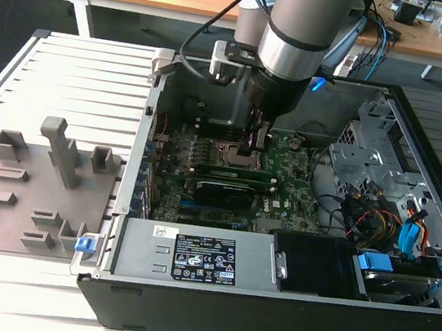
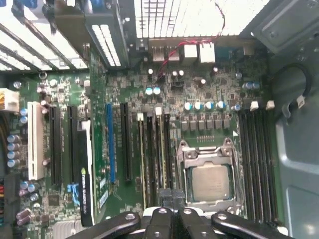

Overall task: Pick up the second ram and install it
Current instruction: 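Press down the second ram until it locks into place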

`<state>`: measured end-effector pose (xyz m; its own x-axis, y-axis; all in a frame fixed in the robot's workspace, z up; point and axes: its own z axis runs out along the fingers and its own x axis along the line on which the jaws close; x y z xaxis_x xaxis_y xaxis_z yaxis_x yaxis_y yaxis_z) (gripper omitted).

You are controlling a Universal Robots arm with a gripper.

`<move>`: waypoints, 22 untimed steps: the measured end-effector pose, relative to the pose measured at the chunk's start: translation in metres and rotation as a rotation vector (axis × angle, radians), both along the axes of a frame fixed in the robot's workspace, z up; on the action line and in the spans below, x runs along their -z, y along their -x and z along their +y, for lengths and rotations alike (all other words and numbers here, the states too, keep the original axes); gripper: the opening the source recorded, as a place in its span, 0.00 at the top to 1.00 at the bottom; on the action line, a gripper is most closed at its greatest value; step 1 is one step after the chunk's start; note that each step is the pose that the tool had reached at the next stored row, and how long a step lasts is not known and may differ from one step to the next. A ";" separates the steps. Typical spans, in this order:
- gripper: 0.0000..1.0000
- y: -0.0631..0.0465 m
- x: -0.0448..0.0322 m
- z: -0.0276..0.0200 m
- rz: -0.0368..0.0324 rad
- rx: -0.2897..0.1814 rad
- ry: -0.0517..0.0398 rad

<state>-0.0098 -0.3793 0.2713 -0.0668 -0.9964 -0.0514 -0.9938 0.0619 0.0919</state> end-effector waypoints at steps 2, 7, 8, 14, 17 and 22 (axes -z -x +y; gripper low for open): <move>0.89 -0.017 0.0083 0.0001 0.0043 0.000 0.0000; 0.89 -0.041 0.0260 0.0001 0.0058 -0.003 0.0002; 0.89 -0.041 0.0289 0.0002 0.0057 -0.005 0.0001; 0.89 -0.041 0.0443 0.0000 0.0059 -0.018 0.0005; 0.89 -0.040 0.0413 0.0003 0.0043 -0.018 -0.0027; 0.89 -0.019 0.0360 -0.0001 -0.0044 -0.018 -0.0051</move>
<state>0.0094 -0.3794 0.2353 -0.0483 -0.9972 -0.0567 -0.9952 0.0432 0.0878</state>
